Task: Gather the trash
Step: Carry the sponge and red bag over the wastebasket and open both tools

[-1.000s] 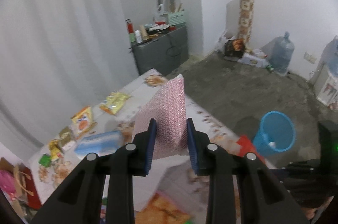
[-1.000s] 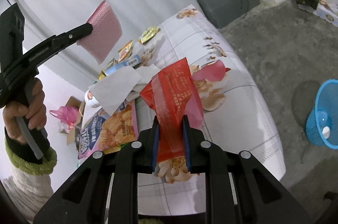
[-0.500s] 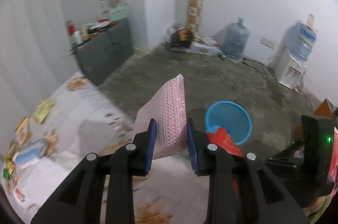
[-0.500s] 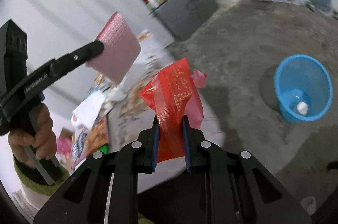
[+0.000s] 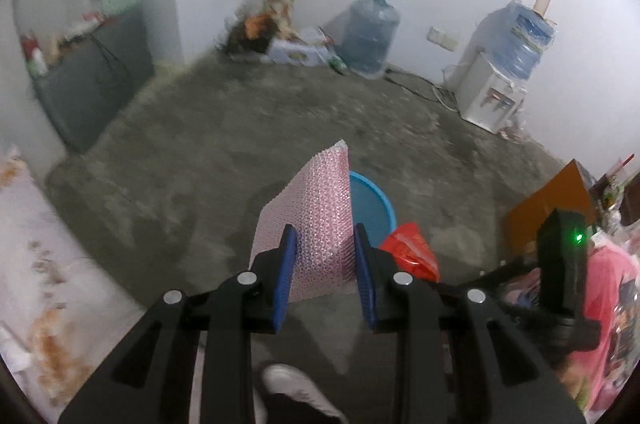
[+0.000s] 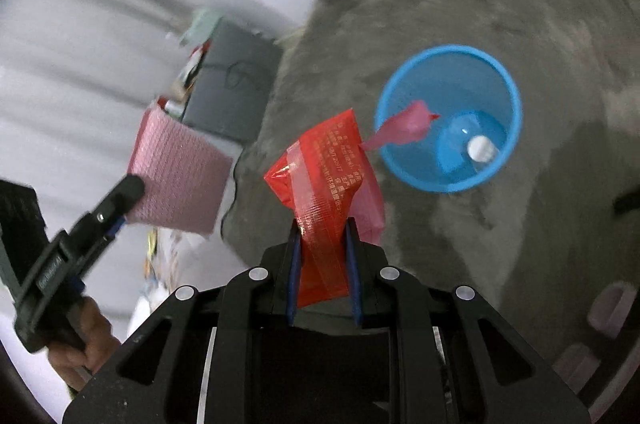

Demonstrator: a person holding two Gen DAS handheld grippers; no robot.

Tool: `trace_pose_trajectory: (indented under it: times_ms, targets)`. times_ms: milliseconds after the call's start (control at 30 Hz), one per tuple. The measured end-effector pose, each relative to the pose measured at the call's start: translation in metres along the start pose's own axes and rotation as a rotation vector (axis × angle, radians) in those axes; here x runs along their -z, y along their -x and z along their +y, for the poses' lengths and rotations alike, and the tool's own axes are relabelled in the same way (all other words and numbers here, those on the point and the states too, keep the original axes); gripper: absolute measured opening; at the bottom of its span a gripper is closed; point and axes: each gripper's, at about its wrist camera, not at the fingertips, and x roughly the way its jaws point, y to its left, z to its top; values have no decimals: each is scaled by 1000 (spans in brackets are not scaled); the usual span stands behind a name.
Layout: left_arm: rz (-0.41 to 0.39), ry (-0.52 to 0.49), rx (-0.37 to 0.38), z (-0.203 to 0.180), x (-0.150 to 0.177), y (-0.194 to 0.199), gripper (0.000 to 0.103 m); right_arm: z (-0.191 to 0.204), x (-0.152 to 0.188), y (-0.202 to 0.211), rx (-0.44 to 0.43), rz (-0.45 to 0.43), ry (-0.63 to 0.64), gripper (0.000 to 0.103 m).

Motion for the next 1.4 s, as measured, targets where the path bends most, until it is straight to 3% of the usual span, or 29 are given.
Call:
trace_pose_trajectory:
  times_ms: [300, 533, 667, 733, 900, 1100, 1233, 1400]
  targets:
    - [138, 28, 82, -24, -18, -104, 29, -56, -28, -23, 23, 18, -167, 18]
    - [173, 37, 101, -21, -27, -143, 30, -70, -56, -52, 63, -15, -204, 23]
    - [195, 73, 65, -15, -34, -162, 55, -83, -75, -72, 127, -13, -216, 44]
    - [196, 98, 66, -12, -37, -166, 55, -87, -79, -79, 147, -2, -228, 46]
    - [174, 100, 57, -7, -34, -159, 58, -86, -70, -73, 149, -18, -207, 53]
    - [131, 115, 55, 1, -30, -135, 59, -78, -60, -72, 148, -39, -181, 54]
    - [80, 126, 64, 8, -28, -100, 60, -64, -52, -61, 147, -77, -152, 57]
    - [11, 142, 53, 24, -17, -48, 64, -34, -39, -46, 192, -141, -29, 68]
